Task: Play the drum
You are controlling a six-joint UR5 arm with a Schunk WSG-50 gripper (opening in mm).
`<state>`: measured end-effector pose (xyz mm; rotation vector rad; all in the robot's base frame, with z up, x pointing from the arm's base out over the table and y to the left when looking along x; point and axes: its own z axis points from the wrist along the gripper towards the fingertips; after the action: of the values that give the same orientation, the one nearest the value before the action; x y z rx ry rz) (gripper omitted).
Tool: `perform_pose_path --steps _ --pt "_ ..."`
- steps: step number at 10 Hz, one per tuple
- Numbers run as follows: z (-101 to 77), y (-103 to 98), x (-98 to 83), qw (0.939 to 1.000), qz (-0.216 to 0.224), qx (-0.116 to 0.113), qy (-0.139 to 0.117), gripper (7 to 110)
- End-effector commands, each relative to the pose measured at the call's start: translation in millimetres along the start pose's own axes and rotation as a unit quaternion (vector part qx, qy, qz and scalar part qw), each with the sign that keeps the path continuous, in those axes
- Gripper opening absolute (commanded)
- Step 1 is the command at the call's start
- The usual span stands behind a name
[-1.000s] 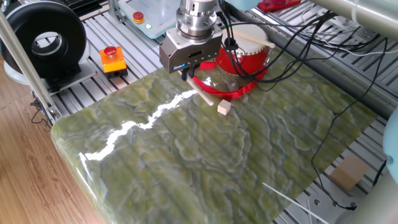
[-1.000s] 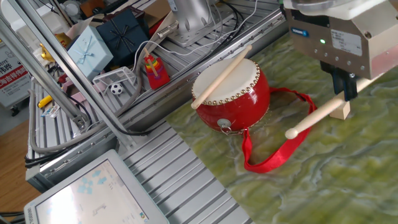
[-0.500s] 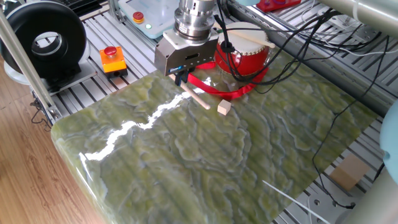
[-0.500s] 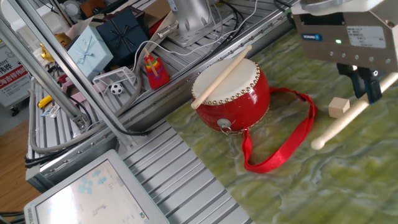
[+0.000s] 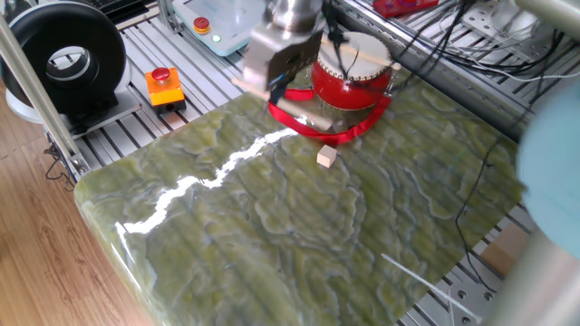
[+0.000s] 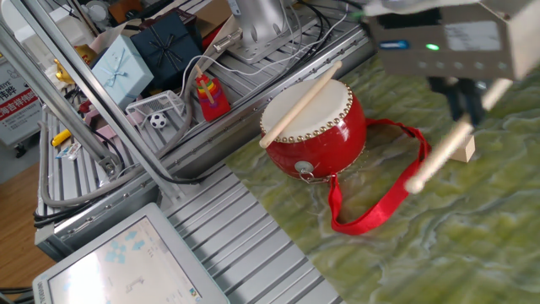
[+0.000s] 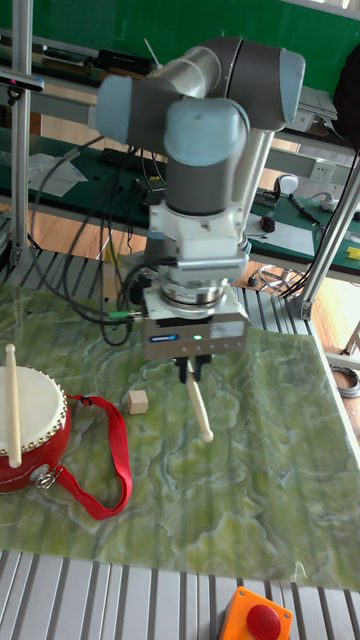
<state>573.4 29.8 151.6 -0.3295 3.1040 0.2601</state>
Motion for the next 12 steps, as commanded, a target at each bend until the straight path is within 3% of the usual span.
perform_pose_path --steps 1,5,8,10,12 --pt "-26.5 -60 7.6 0.9962 -0.085 -0.014 0.005 7" --pt "-25.2 -132 46.4 0.9904 -0.137 0.006 0.018 7" --pt "-24.2 -188 78.8 0.9827 -0.162 0.077 0.046 7" --pt "-22.5 -186 79.9 0.9840 -0.155 0.076 0.046 7" --pt "-17.9 -167 70.1 0.9900 -0.126 0.052 0.036 7"
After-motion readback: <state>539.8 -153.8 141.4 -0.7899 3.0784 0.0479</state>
